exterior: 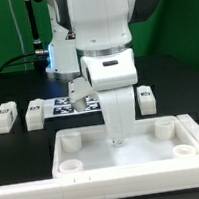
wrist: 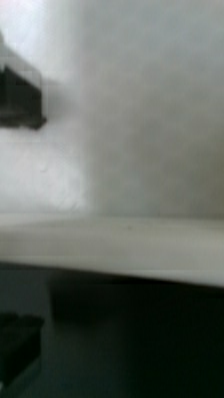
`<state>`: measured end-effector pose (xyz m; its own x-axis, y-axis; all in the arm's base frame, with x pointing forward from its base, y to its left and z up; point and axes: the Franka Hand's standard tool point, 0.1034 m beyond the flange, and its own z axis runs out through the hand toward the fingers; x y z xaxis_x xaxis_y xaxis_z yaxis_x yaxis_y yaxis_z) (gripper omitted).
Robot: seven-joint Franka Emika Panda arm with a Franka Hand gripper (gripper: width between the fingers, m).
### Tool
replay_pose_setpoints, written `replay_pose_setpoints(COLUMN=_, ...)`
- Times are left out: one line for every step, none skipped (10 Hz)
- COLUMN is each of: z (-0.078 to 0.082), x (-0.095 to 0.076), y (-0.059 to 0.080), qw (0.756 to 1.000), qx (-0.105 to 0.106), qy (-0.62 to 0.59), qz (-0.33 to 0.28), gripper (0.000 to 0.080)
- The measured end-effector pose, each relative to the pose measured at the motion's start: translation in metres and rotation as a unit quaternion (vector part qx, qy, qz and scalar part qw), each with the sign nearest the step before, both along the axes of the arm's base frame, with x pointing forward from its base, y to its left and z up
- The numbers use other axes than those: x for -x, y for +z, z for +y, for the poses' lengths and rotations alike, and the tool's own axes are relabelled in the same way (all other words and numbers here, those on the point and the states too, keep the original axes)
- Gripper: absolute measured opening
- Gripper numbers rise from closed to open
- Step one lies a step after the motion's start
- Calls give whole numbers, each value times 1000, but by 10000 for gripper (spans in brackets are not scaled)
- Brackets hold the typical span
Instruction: Assemble desk
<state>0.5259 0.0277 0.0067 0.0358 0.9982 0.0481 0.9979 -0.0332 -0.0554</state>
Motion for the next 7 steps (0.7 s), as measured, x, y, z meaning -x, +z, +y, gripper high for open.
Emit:
replay_pose_setpoints(z=0, x=0, y=0, qw=1000, qx=0, qy=0, qz=0, gripper=590)
replay_pose_setpoints(z=0, x=0, y=0, qw=1000, qx=0, qy=0, qz=0, gripper=637)
replay_pose_setpoints(z=0, x=0, y=0, qw=1000, qx=0, qy=0, qz=0, gripper=646)
replay_pose_setpoints(z=0, x=0, y=0, qw=1000, qx=0, qy=0, qz=0, gripper=646)
replay_pose_setpoints(z=0, x=0, y=0, qw=1000, qx=0, qy=0, qz=0, gripper=649)
replay_pose_setpoints(z=0, x=0, y=0, qw=1000, qx=0, qy=0, qz=0, gripper=649)
replay_pose_setpoints(z=0, x=-1, y=0, qw=1000, qx=0, qy=-2, qz=0, gripper=649)
